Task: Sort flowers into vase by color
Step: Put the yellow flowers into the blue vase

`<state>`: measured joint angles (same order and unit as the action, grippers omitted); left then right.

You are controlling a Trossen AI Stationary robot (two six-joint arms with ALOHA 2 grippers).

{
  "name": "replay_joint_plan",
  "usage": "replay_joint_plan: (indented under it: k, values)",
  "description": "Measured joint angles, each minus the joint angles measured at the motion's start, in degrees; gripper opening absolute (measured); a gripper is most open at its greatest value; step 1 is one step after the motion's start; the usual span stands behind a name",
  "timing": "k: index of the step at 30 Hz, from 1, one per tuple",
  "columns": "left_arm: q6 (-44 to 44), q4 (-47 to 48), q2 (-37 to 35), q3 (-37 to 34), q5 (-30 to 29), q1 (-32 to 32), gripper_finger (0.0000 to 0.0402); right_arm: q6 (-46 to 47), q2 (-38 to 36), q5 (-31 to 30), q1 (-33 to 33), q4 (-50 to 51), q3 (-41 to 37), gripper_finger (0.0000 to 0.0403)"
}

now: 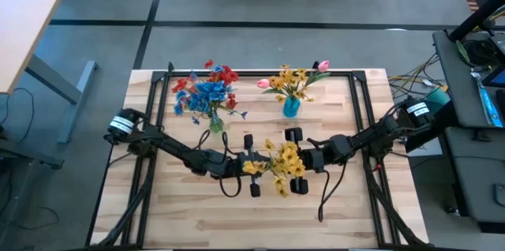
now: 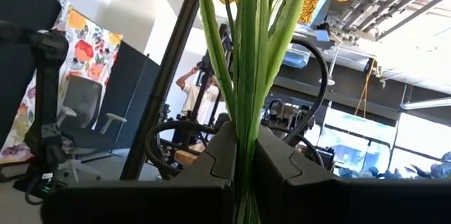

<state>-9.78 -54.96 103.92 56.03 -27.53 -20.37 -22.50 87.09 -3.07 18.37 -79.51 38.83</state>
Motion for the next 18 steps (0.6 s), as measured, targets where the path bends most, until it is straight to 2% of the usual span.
replay_joint_plan:
  k: [3, 6, 8, 14, 18]
  values:
    - [1.34, 2.72, -0.85, 0.04, -0.32, -0.03, 0.0011, 0.24, 0.0, -1.52, 0.01, 0.08, 0.0, 0.0025]
    - [3.49, 7.77, -2.66, 0.04, -0.55, -0.04, 0.0002, 3.29, -0.02, -6.9, 0.13, 0.39, 0.0, 0.0038]
    - [5.05, 10.79, -4.14, 0.04, -0.55, -0.04, 0.0001, 4.38, -0.4, -7.98, 0.13, 2.54, 0.0, 0.0053]
    - [7.92, 17.48, -7.46, 0.04, -0.51, -0.1, 0.0, 7.87, -1.84, -9.43, 0.11, 8.36, -0.04, 0.0132]
    - [10.21, 21.74, -8.41, 0.07, -0.55, -0.1, 0.0, 11.49, -4.59, -13.99, 0.1, 14.75, -0.04, 0.019]
